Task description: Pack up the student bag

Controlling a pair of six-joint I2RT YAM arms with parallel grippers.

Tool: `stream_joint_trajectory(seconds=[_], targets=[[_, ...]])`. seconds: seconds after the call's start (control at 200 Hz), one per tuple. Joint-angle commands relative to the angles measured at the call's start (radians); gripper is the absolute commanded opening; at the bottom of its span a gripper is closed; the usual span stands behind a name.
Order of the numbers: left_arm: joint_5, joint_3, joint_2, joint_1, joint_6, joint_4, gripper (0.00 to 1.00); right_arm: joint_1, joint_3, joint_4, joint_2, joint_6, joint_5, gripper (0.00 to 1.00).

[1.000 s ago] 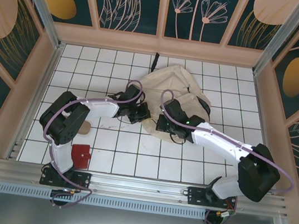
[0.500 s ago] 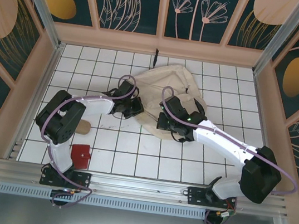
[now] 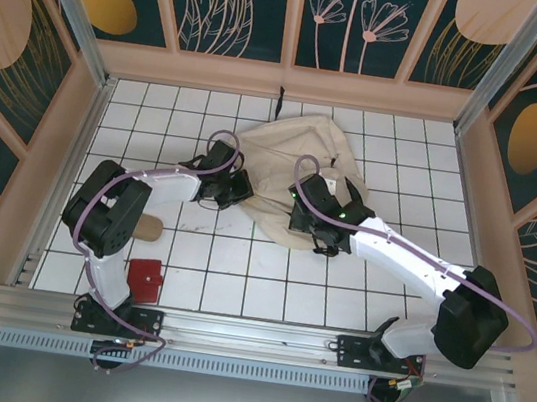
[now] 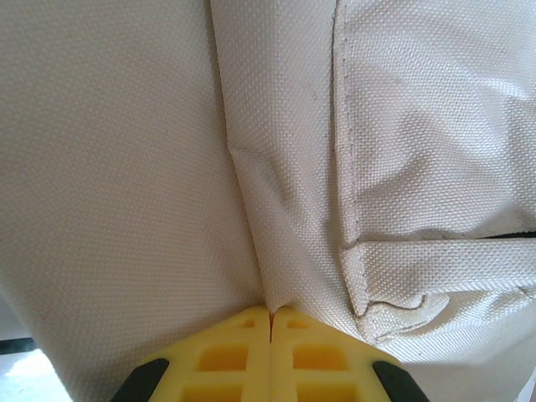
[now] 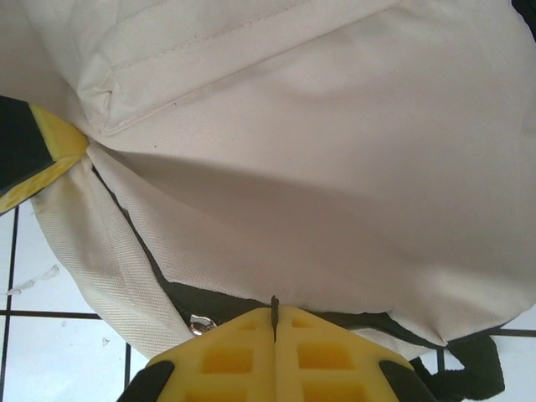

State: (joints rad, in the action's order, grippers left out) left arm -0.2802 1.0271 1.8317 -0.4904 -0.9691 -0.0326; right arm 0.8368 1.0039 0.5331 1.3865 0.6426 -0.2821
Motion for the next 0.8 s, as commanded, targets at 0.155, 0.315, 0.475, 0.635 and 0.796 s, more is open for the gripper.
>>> stream_joint_trajectory(seconds=[0.155,0.315,0.475,0.635,0.796], targets=[[0.032,0.017,-0.095,0.046,0.039,-0.105,0.33,-0.01,-0.048,-0.23,0.04,-0.063,0.248,0.0],[0.017,-0.044,-0.221,0.044,0.006,-0.158,0.6,-0.013,-0.071,-0.309,0.075,-0.069,0.32,0.0],[-0.017,-0.105,-0.297,0.022,-0.065,-0.172,0.63,-0.028,-0.096,-0.374,0.089,-0.07,0.376,0.0],[-0.016,-0.128,-0.309,-0.05,-0.151,-0.179,0.65,-0.033,-0.118,-0.392,0.078,-0.059,0.369,0.0],[-0.04,-0.126,-0.264,-0.117,-0.211,-0.128,0.64,-0.032,-0.149,-0.379,0.048,-0.043,0.349,0.0]])
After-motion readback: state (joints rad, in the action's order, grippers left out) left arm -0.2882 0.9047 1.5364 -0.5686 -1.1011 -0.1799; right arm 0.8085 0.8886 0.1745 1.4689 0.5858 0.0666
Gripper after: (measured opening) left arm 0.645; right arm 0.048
